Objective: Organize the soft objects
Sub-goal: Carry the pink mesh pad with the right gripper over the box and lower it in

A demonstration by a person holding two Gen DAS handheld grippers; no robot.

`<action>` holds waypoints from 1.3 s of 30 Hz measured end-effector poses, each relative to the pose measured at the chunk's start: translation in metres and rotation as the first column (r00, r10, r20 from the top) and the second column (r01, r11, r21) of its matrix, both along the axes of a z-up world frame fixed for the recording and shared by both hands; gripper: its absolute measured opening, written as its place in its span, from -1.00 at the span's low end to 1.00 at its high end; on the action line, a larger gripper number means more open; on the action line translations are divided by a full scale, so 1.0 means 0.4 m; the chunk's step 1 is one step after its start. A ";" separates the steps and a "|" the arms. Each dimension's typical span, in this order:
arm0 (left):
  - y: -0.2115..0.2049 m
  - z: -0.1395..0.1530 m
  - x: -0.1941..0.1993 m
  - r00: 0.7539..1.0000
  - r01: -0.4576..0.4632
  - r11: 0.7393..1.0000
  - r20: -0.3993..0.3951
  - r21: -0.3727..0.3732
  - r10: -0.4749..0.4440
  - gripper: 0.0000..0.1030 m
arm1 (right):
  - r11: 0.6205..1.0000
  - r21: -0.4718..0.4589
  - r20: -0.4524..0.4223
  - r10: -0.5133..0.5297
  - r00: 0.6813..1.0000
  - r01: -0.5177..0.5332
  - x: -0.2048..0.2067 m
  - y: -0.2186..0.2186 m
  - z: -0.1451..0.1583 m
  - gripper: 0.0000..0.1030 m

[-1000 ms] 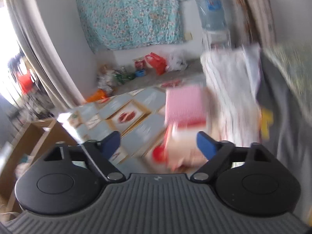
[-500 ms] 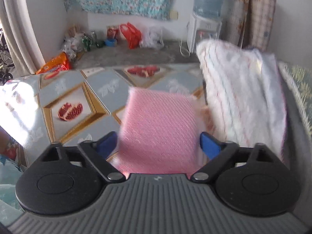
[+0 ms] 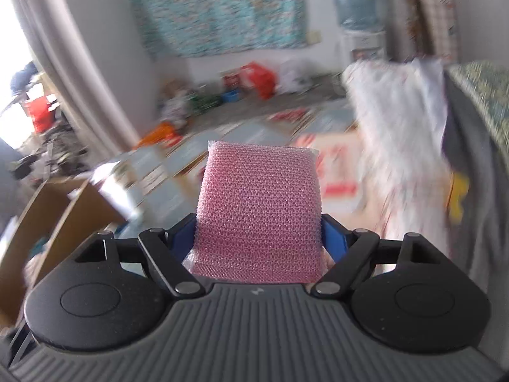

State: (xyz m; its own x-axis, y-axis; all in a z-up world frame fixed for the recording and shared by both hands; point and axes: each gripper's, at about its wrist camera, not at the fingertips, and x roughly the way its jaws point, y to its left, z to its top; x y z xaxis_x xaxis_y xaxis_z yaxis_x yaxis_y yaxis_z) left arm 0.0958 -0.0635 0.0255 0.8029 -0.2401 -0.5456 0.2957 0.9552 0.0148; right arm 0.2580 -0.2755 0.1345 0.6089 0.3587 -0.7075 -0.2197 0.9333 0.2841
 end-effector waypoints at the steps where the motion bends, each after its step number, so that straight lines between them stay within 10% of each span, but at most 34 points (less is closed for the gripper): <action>1: 0.002 0.001 -0.005 1.000 -0.002 1.000 -0.002 -0.005 0.002 0.70 | 1.000 0.010 -0.014 0.015 1.000 -0.014 -0.035 0.006 -0.001 0.57; 12: -0.047 0.000 0.024 0.986 0.083 0.984 -0.130 -0.160 -0.105 0.61 | 0.997 0.001 -0.120 0.076 0.990 -0.077 -0.219 0.104 -0.104 0.63; 28: -0.054 -0.015 0.103 0.973 0.033 0.980 -0.218 -0.195 -0.076 0.32 | 0.943 0.333 -0.172 0.038 0.984 0.022 -0.201 -0.054 -0.135 0.66; 39: -0.079 -0.028 0.176 0.953 -0.024 0.970 -0.298 -0.243 -0.051 -0.08 | 0.887 0.449 -0.224 -0.006 0.975 0.109 -0.173 -0.093 -0.190 -0.14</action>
